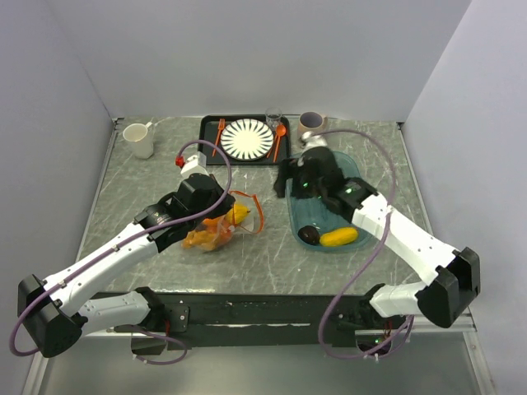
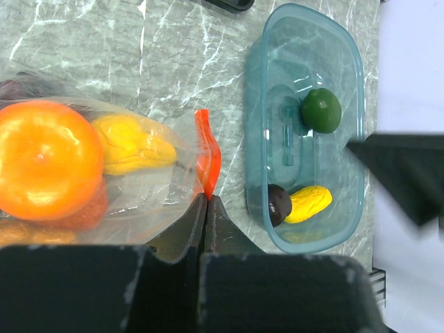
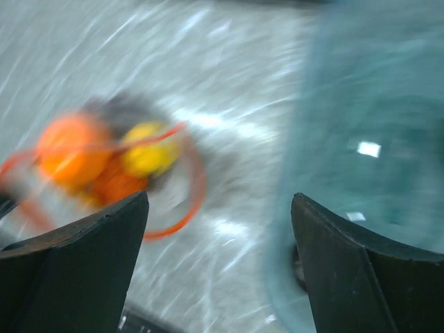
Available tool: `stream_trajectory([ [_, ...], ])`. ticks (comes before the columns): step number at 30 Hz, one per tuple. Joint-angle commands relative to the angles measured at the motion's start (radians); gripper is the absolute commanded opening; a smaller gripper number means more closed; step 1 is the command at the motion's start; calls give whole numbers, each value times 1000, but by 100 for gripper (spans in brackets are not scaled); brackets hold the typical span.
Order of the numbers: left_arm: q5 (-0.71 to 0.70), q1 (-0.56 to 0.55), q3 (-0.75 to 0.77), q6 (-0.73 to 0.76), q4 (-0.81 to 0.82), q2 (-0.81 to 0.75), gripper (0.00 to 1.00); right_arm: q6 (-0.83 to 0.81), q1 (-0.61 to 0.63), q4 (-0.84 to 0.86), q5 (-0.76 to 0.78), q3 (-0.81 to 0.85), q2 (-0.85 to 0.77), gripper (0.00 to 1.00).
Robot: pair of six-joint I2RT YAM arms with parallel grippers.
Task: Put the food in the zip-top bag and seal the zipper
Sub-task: Pick up the fake fruit from the bin.
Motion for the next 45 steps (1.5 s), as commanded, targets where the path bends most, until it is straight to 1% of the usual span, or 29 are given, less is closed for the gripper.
stream_trajectory([
  [1,9,-2,32,5,57,-8,1,18,-171,-68,58,-31,39,92],
  [2,8,-2,32,5,55,-10,1,5,-213,-65,55,-30,73,92],
  [6,12,-2,31,5,57,-7,1,-9,-286,-77,80,19,186,94],
  [8,8,0,31,4,55,-5,1,-20,-303,-76,90,45,246,95],
  [13,11,-2,28,4,54,-4,1,-34,-348,-39,147,95,320,99],
  [14,8,-2,28,2,55,-2,1,-57,-353,-28,150,105,340,100],
  [17,5,-2,26,1,48,-8,1,-92,-374,-68,183,159,389,100],
  [19,-3,-2,20,1,48,-13,1,-106,-380,-47,201,161,404,100],
  [21,-1,-2,17,4,55,-14,1,-132,-394,0,170,131,412,100],
  [22,0,0,18,2,54,-13,1,-138,-402,-10,164,133,438,100],
  [23,2,0,20,4,54,-11,1,-111,-411,-27,188,151,456,100],
  [25,2,-2,23,4,48,-7,1,-98,-428,-70,173,165,502,100],
  [31,2,0,14,4,55,-7,1,-91,-437,-21,129,96,481,100],
  [34,0,-2,15,2,52,-5,1,-86,-437,-30,130,90,481,100],
  [37,0,-2,14,4,55,-7,1,-83,-435,-16,94,79,477,100],
  [42,-5,-2,15,2,48,-13,1,-77,-436,-21,109,87,484,99],
  [45,-8,-2,14,4,48,-16,1,-80,-435,-2,89,82,452,100],
])
